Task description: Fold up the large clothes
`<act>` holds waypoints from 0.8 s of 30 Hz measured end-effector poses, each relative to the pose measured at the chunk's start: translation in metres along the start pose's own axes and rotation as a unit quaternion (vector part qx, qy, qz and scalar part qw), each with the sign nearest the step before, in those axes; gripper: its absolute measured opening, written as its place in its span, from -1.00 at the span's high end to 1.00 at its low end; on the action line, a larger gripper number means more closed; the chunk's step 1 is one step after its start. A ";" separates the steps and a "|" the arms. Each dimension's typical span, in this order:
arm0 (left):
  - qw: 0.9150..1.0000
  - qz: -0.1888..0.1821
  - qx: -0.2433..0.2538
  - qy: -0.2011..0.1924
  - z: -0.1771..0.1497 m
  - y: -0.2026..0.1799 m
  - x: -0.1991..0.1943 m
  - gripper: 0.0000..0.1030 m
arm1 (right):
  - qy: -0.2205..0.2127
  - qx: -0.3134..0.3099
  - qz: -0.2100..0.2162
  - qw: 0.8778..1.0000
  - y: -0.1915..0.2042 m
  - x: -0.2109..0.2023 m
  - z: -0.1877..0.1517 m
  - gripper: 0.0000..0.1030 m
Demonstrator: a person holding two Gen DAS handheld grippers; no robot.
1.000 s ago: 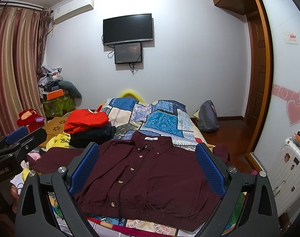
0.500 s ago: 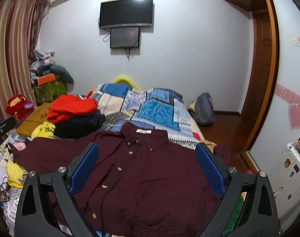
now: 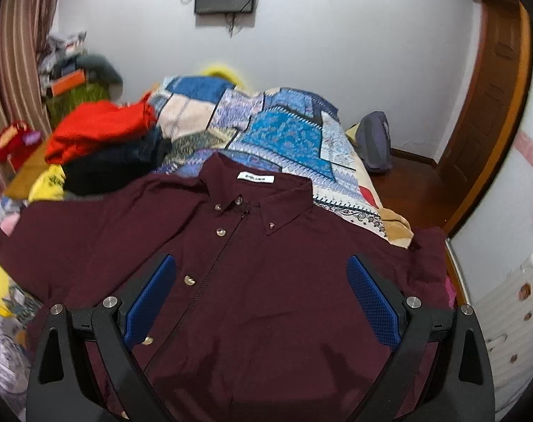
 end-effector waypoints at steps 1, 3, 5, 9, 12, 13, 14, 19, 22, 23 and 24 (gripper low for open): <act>1.000 0.005 -0.008 0.008 -0.001 0.012 0.007 -0.99 | 0.002 -0.005 -0.001 1.000 0.001 0.004 0.001 -0.88; 0.999 0.011 -0.035 0.032 -0.005 0.040 0.025 -0.95 | 0.006 -0.016 0.001 1.000 0.006 0.008 0.003 -0.88; 0.997 0.016 -0.063 0.053 -0.010 0.061 0.041 -0.94 | 0.011 -0.021 0.007 1.000 0.012 0.013 0.005 -0.88; 0.987 0.018 -0.128 0.091 -0.027 0.107 0.073 -0.79 | 0.029 -0.022 0.025 0.999 0.024 0.029 0.007 -0.88; 0.975 -0.017 -0.184 0.121 -0.037 0.121 0.090 -0.63 | 0.041 -0.023 0.026 0.999 0.033 0.041 0.008 -0.88; 0.972 -0.026 -0.196 0.124 -0.038 0.124 0.093 -0.55 | 0.045 -0.024 0.027 0.998 0.034 0.044 0.008 -0.88; 0.968 -0.039 -0.214 0.125 -0.039 0.126 0.097 -0.51 | 0.049 -0.026 0.027 0.998 0.036 0.046 0.006 -0.88; 0.952 -0.090 -0.260 0.133 -0.037 0.132 0.122 -0.37 | 0.057 -0.037 0.020 0.998 0.042 0.052 0.005 -0.88; 0.955 -0.075 -0.258 0.128 -0.030 0.138 0.130 -0.08 | 0.057 -0.037 0.016 0.998 0.043 0.051 0.005 -0.88; 0.958 -0.061 -0.251 0.121 -0.024 0.140 0.131 -0.02 | 0.058 -0.038 0.016 0.997 0.043 0.051 0.005 -0.88; 0.962 -0.048 -0.245 0.114 -0.019 0.142 0.131 0.05 | 0.060 -0.038 0.016 0.997 0.043 0.051 0.004 -0.88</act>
Point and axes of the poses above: each gripper's, at about its wrist camera, not at the fingertips, and x roughly the way its jaws point, y to its left, z to its top, the point moved 9 cm from there along x, roughly the way its jaws point, and after that the axes turned 4 degrees about x, right-handed, at the moved point
